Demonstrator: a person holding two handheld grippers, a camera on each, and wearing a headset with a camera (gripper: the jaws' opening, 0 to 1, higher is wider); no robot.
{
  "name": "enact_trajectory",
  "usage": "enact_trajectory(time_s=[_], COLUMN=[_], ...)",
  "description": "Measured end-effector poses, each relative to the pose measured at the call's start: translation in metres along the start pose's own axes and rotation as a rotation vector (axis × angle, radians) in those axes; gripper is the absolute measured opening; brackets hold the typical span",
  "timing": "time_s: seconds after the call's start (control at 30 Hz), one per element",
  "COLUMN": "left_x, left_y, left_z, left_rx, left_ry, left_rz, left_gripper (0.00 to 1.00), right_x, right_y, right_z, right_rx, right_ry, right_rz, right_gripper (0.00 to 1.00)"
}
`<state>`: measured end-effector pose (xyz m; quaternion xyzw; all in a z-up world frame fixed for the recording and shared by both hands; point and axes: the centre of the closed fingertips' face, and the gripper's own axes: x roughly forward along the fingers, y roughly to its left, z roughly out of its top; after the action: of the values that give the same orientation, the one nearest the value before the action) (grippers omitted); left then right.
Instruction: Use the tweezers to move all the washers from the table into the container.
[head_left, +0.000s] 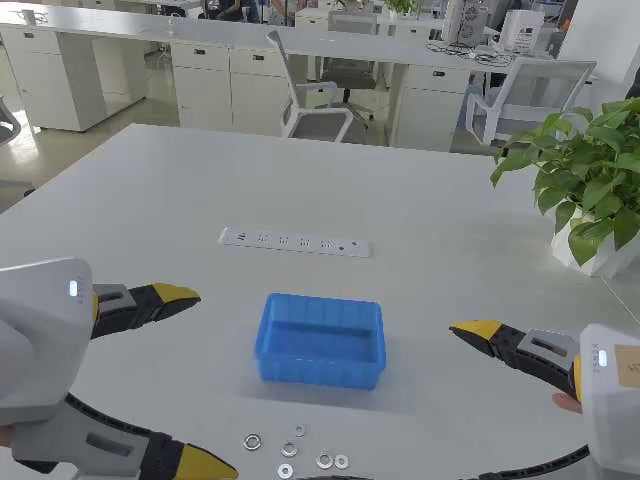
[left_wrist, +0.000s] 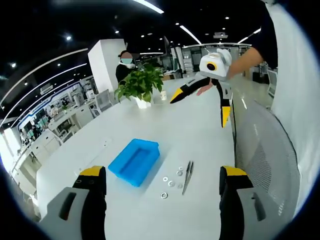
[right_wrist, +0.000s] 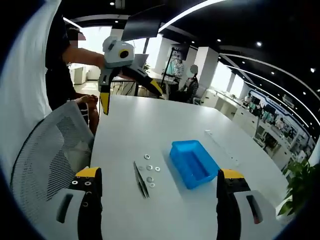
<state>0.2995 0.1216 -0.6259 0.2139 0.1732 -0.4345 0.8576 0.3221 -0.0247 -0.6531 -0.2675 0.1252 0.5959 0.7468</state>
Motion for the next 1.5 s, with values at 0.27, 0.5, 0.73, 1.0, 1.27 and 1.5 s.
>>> enact_trajectory(time_s=[0.27,0.5,0.73,1.0,1.27,1.5], left_x=[0.0,0.0,0.002,0.004,0.005,0.008], left_y=[0.0,-0.001,0.003,-0.001,0.003,0.003], left_z=[0.003,0.005,0.001,0.006,0.01,0.008], left_rx=[-0.008,-0.006,-0.01,-0.031,-0.048,-0.054], left_ry=[-0.007,-0.004,0.022,-0.002,-0.026,-0.026], left_rz=[0.007,0.013,0.017,-0.012,-0.006,-0.007], left_gripper=[1.0,1.0,1.0,1.0,1.0,1.0], right_x=[0.002,0.005,0.008,0.011,0.005,0.007], right_y=[0.002,0.003,0.006,0.009,0.011,0.011], right_z=[0.001,-0.002,-0.002,0.0,0.002,0.001], right_rx=[0.006,-0.019,-0.013,-0.012,-0.003,-0.006], right_ry=[-0.01,0.005,0.006,0.003,-0.006,0.006], right_rz=[0.004,0.01,0.019,0.018,0.013,0.018], right_gripper=[0.99,1.0,1.0,1.0,1.0,1.0])
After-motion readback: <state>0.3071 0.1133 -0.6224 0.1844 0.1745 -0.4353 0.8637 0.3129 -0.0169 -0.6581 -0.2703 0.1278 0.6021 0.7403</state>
